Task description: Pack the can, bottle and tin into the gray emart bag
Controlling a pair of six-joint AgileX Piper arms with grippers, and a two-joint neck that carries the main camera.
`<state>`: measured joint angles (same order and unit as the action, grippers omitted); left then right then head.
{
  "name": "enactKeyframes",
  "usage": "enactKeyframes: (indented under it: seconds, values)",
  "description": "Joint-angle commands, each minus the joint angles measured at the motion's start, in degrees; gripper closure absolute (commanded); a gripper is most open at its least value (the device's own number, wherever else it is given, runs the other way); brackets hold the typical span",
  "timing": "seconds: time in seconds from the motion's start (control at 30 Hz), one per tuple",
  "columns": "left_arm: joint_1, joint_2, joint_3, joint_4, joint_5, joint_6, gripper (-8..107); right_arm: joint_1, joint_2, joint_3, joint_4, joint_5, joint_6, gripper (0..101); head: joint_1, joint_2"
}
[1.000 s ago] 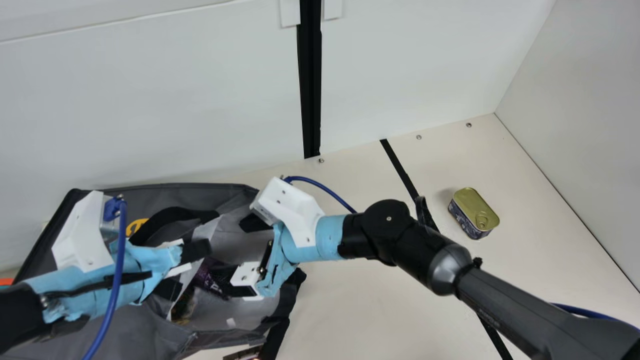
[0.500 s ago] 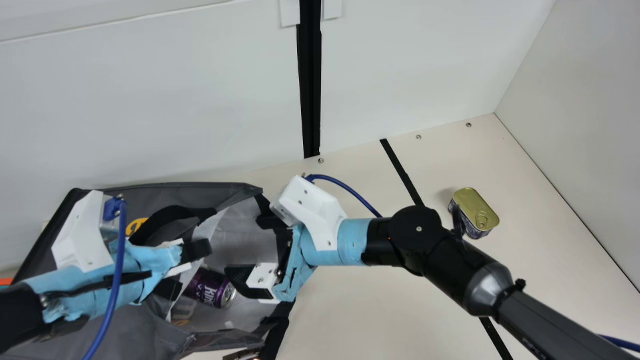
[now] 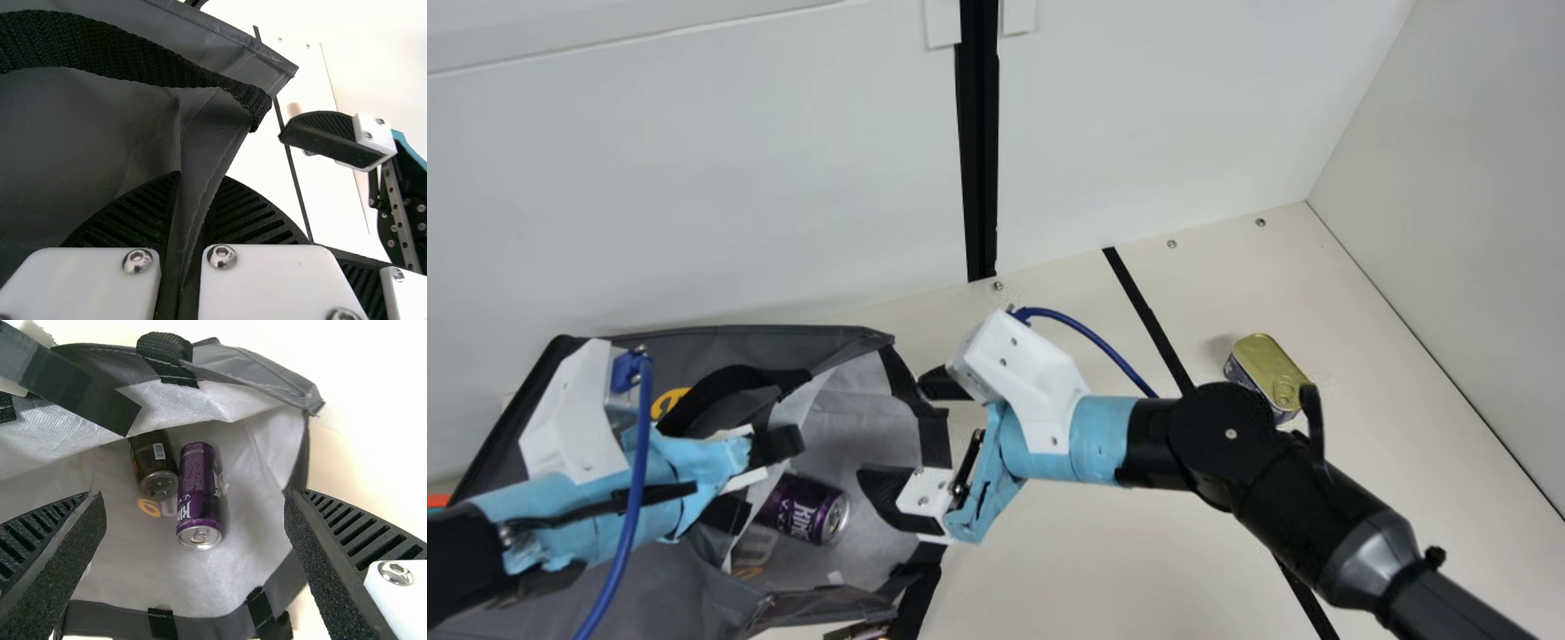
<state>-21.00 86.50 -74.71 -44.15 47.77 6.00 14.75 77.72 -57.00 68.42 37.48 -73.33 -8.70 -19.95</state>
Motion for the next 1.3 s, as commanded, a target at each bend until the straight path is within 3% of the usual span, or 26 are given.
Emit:
enactKeyframes:
  seconds: [0.0, 1.27]
  values:
    - [0.0, 0.0, 0.0, 0.0, 0.0, 0.0, 89, -0.3, -0.8, 0.1, -0.7, -0.2, 0.7, 10, -1.3, 0.0]
    - [0.0, 0.0, 0.0, 0.0, 0.0, 0.0, 89, -11.8, -10.0, 1.6, -15.7, -1.4, 10.6, 10, -1.3, 0.0]
